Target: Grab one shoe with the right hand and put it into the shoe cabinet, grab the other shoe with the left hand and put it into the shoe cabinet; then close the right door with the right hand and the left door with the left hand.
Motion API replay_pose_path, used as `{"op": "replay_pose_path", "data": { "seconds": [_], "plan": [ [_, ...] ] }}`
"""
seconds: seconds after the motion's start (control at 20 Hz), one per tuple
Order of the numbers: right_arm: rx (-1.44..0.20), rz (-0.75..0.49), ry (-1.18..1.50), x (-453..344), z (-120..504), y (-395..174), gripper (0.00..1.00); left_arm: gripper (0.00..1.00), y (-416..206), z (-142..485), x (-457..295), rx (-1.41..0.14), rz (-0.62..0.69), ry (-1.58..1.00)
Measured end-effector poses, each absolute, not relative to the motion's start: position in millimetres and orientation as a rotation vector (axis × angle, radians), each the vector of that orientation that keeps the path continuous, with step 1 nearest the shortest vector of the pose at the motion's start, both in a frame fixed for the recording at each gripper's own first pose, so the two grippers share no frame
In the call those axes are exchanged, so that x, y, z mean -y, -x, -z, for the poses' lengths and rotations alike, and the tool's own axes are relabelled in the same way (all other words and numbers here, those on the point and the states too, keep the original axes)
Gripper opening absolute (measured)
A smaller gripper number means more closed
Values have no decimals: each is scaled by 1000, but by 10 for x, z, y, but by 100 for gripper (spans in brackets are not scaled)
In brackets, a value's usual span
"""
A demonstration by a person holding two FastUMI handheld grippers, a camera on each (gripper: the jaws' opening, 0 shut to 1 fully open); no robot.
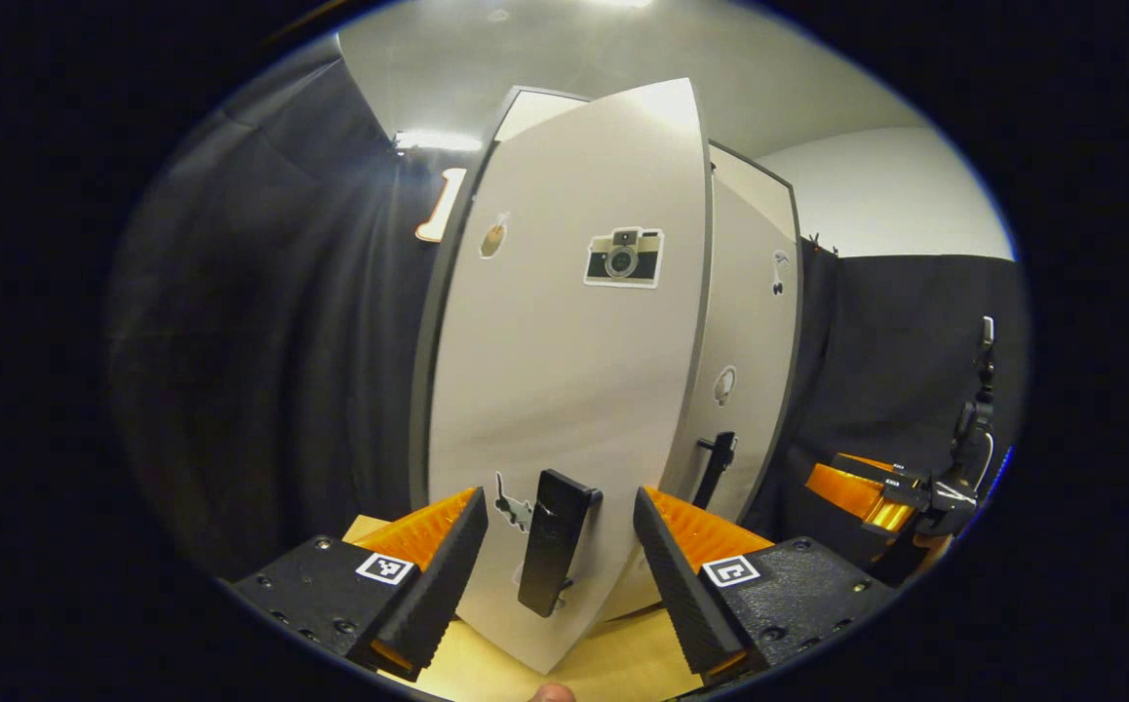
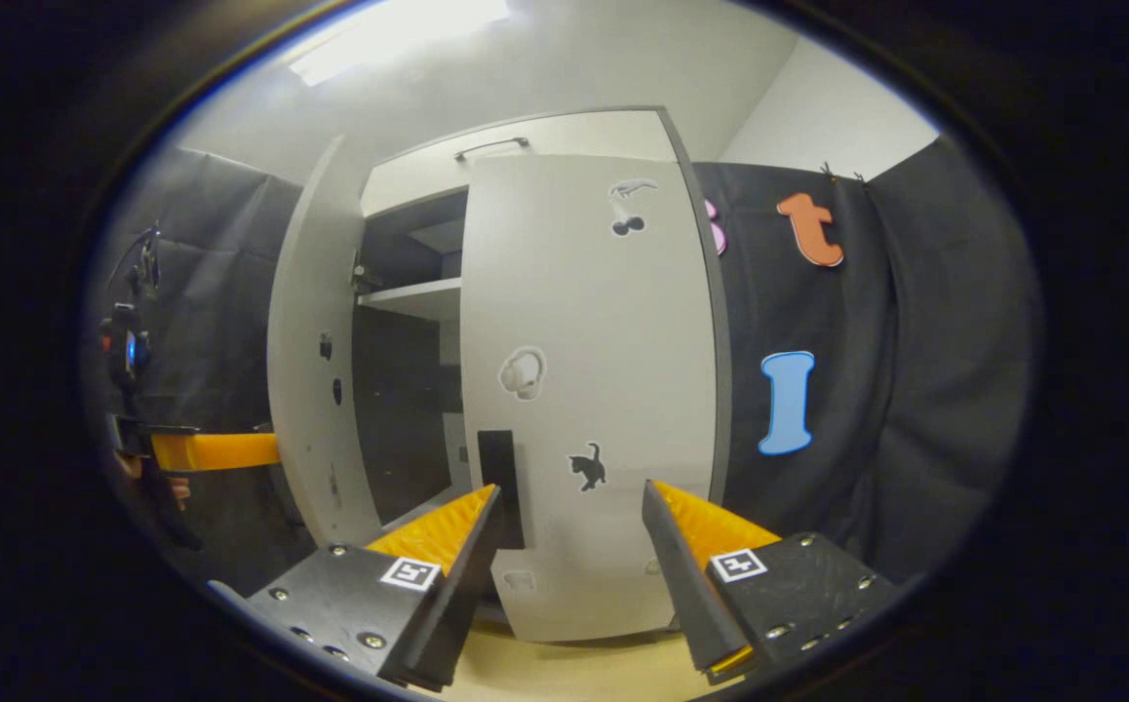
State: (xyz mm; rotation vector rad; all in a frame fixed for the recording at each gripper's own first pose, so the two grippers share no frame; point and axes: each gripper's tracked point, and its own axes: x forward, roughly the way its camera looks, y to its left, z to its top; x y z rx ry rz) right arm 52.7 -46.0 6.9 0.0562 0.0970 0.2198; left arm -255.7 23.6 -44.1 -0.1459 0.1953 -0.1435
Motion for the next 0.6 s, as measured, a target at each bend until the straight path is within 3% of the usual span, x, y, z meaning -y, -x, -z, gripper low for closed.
{"op": "replay_pose_path", "data": {
  "seconds": [0.6],
  "plan": [
    [-108,-183,-74,729,-27,-380,86,92,2432,486,-17,-209,178,125]
  ]
}}
